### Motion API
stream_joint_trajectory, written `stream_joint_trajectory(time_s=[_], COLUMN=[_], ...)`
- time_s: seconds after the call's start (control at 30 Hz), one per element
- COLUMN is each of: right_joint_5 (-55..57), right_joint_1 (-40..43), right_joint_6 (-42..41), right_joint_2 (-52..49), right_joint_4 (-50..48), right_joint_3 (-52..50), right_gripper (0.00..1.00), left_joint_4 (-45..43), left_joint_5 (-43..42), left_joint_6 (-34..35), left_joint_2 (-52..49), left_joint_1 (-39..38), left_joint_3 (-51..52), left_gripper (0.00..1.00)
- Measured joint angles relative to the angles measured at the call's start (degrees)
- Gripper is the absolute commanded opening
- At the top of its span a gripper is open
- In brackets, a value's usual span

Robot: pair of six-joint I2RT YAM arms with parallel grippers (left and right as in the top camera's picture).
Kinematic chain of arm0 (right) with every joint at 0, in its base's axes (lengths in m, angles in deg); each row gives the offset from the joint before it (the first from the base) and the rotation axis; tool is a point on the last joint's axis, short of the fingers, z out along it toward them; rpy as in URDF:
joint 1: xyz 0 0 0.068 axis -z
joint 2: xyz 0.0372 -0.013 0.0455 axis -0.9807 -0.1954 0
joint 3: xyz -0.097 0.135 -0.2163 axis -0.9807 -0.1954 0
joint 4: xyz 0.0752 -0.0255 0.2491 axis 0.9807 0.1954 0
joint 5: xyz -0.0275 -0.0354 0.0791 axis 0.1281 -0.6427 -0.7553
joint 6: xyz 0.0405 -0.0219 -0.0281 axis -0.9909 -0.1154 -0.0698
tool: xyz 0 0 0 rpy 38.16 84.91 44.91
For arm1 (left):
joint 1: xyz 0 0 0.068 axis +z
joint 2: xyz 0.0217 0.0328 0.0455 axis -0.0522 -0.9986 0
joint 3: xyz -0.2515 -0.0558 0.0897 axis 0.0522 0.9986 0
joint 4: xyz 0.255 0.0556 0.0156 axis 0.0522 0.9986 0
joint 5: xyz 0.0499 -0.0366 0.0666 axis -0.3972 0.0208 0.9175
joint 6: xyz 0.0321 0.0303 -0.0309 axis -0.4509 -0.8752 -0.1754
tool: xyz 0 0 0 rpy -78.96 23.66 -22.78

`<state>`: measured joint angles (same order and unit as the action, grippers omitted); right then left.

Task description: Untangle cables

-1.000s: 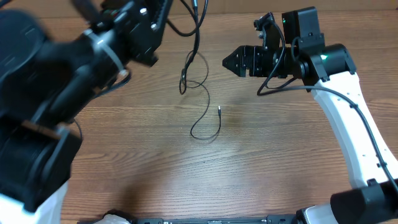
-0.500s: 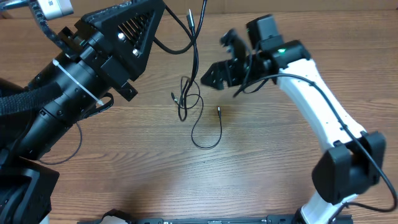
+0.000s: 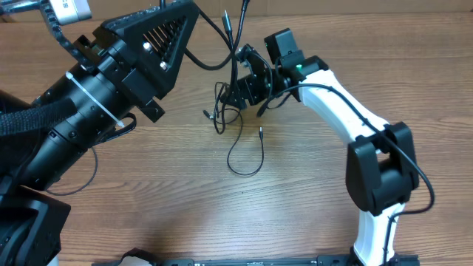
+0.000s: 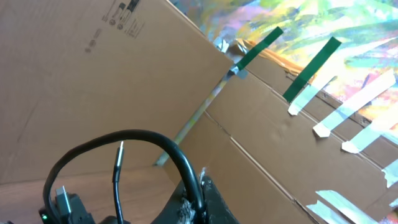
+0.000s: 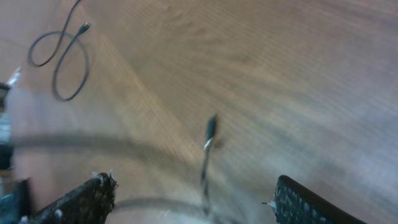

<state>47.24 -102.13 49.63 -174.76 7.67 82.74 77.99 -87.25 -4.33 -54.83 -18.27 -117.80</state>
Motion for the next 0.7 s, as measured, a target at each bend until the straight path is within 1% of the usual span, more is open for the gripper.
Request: stream_joint_trajectory(time_s=[0.07,0.1,0.17,0.2,0.23,0.27,0.37,0.5,0.6,0.7], right_joint_5=[1.22,1.73,3.32,3.96,4.28,4.72,6.67,16.35,23.54,28.48], right_joint_1=[0.00,0.00,-0.02,0.00,0.00,0.00,0.02,0.46,3.06,8.28], right_joint_6=[-0.13,-0.09,0.07,0.37,-0.09,-0.50,-2.49,-10.16,-14.95,-18.12], right_joint_2=[-1.03,-1.22,-1.73,-1.77,-1.77,-1.79,-1.84,-1.95,-2.14,-2.32], right_joint_4=[-3.41,-4.57,-8.28,-9.75,-10.27,-10.60,-7.85,2.23,9.81,14.80], right_joint_3=[-0.17,-0.24,-0.24,-0.24,-0.24,-0.24,-0.22,-0.20,-0.26,-0.26], right_gripper=[0.80,0.77,0.63,0.50,0.13,0.04,0.04,0.04,0.04,0.04], left_joint_4=[0.61,0.98,1.53,1.60,1.60,1.60,1.64,0.85,0.04,0.24], left_joint_5=[0.00,0.00,0.02,0.00,0.02,0.02,1.40,4.85,7.34,9.44], left_joint_6=[0.00,0.00,0.00,0.00,0.00,0.00,0.00,-0.92,-2.51,-4.26], left_joint_2=[0.00,0.00,0.00,0.00,0.00,0.00,0.00,0.00,0.02,0.00], left_joint_1=[0.00,0.00,0.00,0.00,0.00,0.00,0.00,0.17,2.16,7.63], left_joint_3=[0.00,0.00,0.00,0.00,0.00,0.00,0.00,0.00,0.00,-0.04], left_gripper=[0.04,0.04,0.04,0.04,0.04,0.04,0.04,0.04,0.04,0.04])
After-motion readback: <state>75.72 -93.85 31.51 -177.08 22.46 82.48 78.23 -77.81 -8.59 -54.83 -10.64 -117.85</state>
